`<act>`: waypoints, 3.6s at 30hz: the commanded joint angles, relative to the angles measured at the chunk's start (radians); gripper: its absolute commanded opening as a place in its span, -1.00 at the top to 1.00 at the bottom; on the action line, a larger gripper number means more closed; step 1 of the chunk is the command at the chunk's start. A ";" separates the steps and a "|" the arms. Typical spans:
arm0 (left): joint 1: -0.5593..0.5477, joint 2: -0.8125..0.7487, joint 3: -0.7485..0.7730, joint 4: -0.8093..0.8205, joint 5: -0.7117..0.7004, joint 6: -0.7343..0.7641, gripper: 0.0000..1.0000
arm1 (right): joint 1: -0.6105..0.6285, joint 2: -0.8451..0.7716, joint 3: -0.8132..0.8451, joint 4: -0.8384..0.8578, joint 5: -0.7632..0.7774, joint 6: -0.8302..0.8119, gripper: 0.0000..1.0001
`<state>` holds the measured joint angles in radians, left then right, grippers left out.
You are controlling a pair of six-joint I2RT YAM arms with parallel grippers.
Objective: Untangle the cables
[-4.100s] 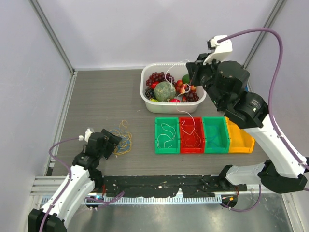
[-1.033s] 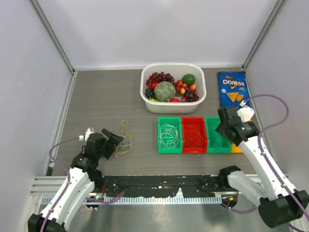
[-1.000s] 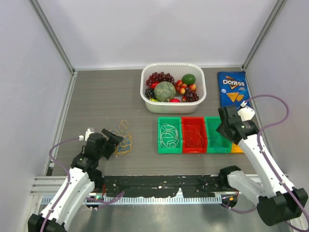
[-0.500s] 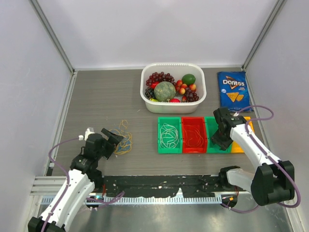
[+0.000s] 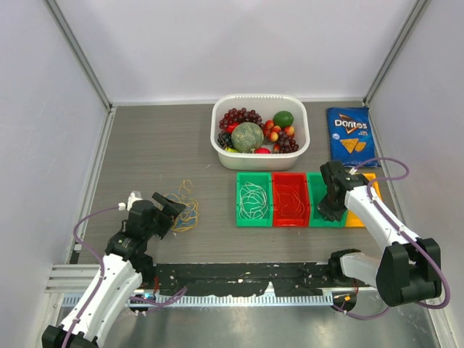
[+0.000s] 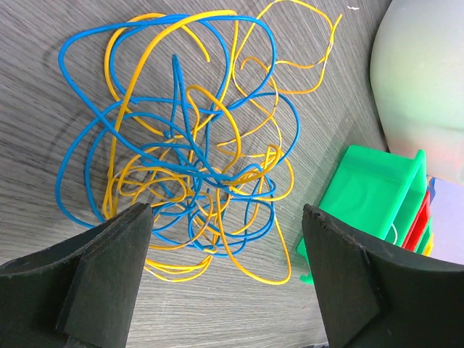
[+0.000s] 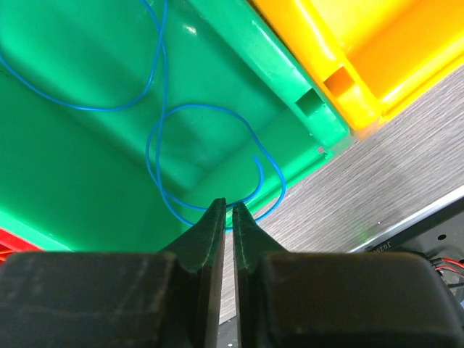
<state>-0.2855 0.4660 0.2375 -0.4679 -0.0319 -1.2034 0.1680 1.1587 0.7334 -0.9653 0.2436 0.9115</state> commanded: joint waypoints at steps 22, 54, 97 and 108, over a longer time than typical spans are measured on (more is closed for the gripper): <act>0.008 0.057 0.079 0.008 -0.022 -0.001 -0.75 | 0.010 0.133 0.058 0.206 0.134 -0.091 0.99; 0.006 -0.098 0.164 -0.081 0.081 0.056 -0.99 | 0.569 -0.139 0.239 0.401 0.000 -0.426 -0.10; 0.008 -0.201 0.142 -0.163 0.016 -0.074 -0.62 | 1.070 0.651 0.445 1.065 -0.179 -0.904 0.71; 0.006 0.346 0.000 0.501 0.208 -0.116 -0.18 | 1.085 0.441 0.409 0.999 -0.228 -0.786 0.99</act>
<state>-0.2855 0.6552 0.2867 -0.2890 0.0967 -1.2854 1.2503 1.7054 1.1007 0.0399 0.0383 0.0696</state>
